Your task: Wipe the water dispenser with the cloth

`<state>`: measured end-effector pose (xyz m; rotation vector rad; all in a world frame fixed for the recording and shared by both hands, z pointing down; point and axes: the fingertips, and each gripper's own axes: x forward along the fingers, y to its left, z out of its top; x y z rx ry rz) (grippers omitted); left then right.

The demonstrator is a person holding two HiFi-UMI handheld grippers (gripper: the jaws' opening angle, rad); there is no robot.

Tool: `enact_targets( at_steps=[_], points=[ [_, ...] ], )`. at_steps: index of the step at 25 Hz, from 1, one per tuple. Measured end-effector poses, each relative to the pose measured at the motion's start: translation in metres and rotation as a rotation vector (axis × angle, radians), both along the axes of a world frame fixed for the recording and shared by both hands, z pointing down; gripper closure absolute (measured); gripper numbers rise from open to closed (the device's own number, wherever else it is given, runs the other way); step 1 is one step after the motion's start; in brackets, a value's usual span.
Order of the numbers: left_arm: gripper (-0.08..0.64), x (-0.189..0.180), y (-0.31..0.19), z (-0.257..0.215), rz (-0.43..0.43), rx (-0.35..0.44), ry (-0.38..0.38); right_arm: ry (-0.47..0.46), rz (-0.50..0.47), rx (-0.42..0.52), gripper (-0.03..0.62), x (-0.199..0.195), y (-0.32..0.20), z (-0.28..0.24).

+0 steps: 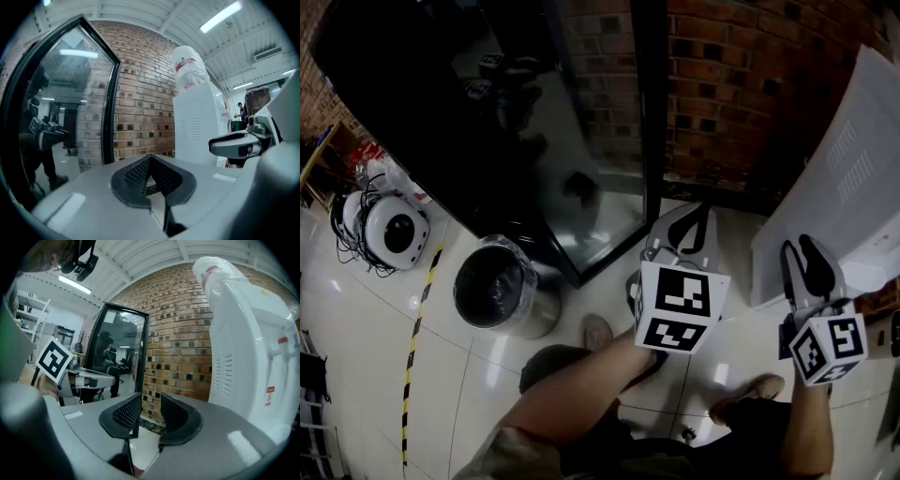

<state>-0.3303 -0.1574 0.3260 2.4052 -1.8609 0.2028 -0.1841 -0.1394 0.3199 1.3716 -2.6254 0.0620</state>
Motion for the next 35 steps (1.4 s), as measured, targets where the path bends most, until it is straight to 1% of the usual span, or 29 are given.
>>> enact_targets(
  at_steps=[4,6,10,15,28,35],
  points=[
    [0.560,0.013,-0.001,0.001,0.022,0.000,0.012,0.054,-0.010,-0.017,0.429,0.005,0.002,0.007],
    [0.560,0.014,-0.001,0.001,0.030,-0.001,0.012,0.067,-0.017,-0.024,0.422,0.004,0.000,0.010],
    [0.560,0.016,-0.002,0.000,0.035,-0.003,0.011,0.070,-0.026,-0.048,0.416,0.003,-0.003,0.014],
    [0.560,0.027,-0.003,0.000,0.056,-0.018,0.017,0.084,-0.008,-0.075,0.413,0.011,-0.001,0.009],
    [0.560,0.018,0.002,0.006,0.047,-0.002,-0.005,0.067,-0.059,-0.068,0.411,-0.013,0.001,0.020],
    [0.560,0.017,0.002,0.006,0.041,0.005,-0.004,0.067,-0.075,-0.067,0.411,-0.018,-0.001,0.024]
  ],
)
